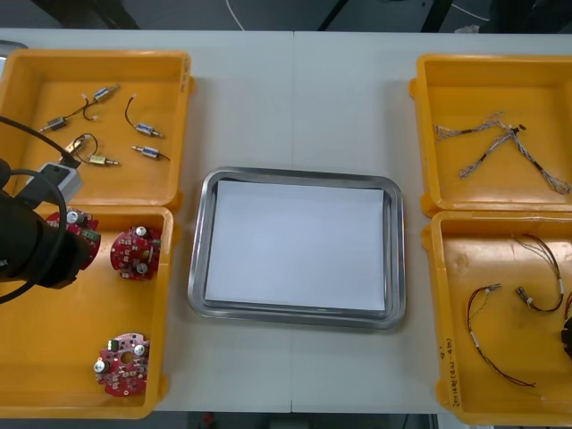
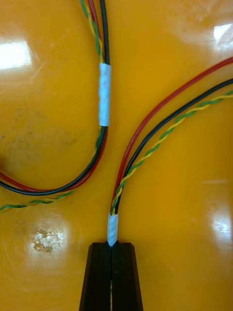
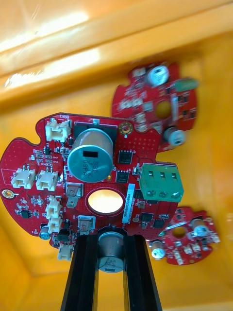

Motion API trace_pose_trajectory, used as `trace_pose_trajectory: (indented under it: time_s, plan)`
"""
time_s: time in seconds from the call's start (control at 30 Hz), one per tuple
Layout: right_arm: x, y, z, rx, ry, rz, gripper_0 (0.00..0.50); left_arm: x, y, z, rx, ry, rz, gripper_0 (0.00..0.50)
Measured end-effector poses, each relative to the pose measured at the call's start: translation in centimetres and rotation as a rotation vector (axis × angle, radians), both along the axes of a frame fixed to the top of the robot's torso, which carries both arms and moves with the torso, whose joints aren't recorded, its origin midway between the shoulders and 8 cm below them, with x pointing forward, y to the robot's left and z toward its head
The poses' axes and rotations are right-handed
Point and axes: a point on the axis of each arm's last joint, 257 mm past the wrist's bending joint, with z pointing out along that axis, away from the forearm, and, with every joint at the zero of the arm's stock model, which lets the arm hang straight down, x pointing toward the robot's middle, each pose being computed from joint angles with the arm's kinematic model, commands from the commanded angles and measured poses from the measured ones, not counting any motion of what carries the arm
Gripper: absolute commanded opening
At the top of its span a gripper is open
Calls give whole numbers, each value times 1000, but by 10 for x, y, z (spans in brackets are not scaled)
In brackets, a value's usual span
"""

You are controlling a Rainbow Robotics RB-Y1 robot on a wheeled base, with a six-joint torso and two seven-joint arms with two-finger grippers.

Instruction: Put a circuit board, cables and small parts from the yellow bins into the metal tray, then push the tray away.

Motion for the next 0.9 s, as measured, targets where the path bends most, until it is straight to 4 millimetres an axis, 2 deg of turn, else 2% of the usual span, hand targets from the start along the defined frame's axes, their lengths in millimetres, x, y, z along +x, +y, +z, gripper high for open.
trace_pose_trajectory:
  time_s: [0.1, 0.2, 0.37, 0.53, 0.73, 0.9]
  plan:
    - [-1, 6, 2, 28, 7, 3, 0, 3, -12, 9, -19, -11, -36, 0]
    - [-12, 8, 6, 34, 54, 15, 0, 7, -23, 17, -37, -21, -69, 0]
    - [-18, 1, 34, 6, 66, 30, 0, 14, -40, 27, -43, -38, -109, 1]
    - [-23, -5, 65, -6, 75, 34, 0, 11, -67, 18, -63, -11, -99, 0]
    - [-23, -4, 105, -54, 61, 75, 0, 4, -94, 6, -124, 20, 37, 0]
    - [-23, 2, 133, -123, 55, 136, 0, 2, -120, 2, -106, 22, -16, 0]
